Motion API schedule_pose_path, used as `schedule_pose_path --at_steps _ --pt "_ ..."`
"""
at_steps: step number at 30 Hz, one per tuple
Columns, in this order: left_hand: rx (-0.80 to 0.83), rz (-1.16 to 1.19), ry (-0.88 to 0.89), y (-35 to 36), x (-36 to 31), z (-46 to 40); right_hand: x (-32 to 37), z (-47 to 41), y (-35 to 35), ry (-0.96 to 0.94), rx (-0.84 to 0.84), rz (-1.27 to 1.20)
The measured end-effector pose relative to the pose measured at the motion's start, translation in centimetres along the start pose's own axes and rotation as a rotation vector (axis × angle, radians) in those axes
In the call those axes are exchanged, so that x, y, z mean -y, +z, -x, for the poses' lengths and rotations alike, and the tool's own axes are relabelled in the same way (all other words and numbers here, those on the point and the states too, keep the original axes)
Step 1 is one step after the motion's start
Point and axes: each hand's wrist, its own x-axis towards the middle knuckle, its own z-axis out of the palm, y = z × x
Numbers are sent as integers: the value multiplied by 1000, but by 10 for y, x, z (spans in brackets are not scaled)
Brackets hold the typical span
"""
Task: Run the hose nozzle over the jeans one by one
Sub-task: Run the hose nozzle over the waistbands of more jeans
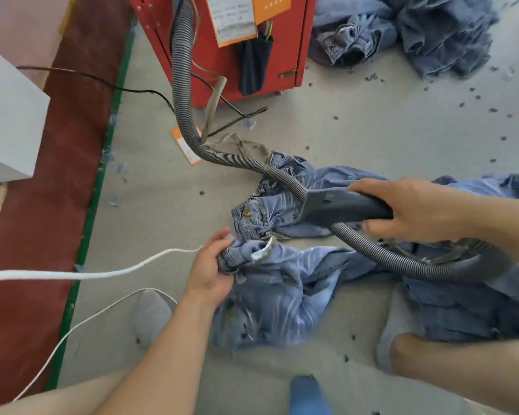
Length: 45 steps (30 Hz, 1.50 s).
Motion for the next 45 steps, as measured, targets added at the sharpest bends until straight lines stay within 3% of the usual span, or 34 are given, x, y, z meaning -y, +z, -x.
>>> schedule_pose_path --at_steps 2,4,6,8,13,15,20,27,29,31,33,35,38,41,45 --pt "265 16 -35 -4 -10 19 -7 0 -6 41 -75 -26" --pt "357 -260 -198 -23 8 33 -11 0 -8 47 -98 -81" --pt "179 -548 -283 -39 35 30 -10 2 -1 63 -54 -133" --pt "-5 -610 -337 -46 51 25 -10 -1 19 68 21 -107" --pt "5 -741 -363 -37 49 9 -9 -13 64 48 171 -56" --pt "-77 -680 -326 -35 45 2 -11 -16 67 56 176 -38" --pt "-77 -271 -395 -30 34 -1 -16 -20 68 112 134 -30" --pt "-28 -117 -326 -27 20 -9 -18 -16 70 109 223 82" --pt "-4 -165 -324 -27 14 -12 -17 -15 74 119 273 113" --pt "40 -396 -348 -21 12 -11 -14 -15 77 138 271 163" --pt "1 -646 -335 -17 15 -11 -13 -16 79 167 216 183" --pt "-78 -702 -298 -13 18 -10 -14 -15 77 218 122 163" --pt "-153 -459 -261 -23 17 -16 -19 -16 74 293 -34 148" --pt "-180 -113 -339 -19 29 -18 -25 -15 70 339 -113 174" --pt "-215 -64 -447 12 61 -19 -29 -12 68 365 -101 135"
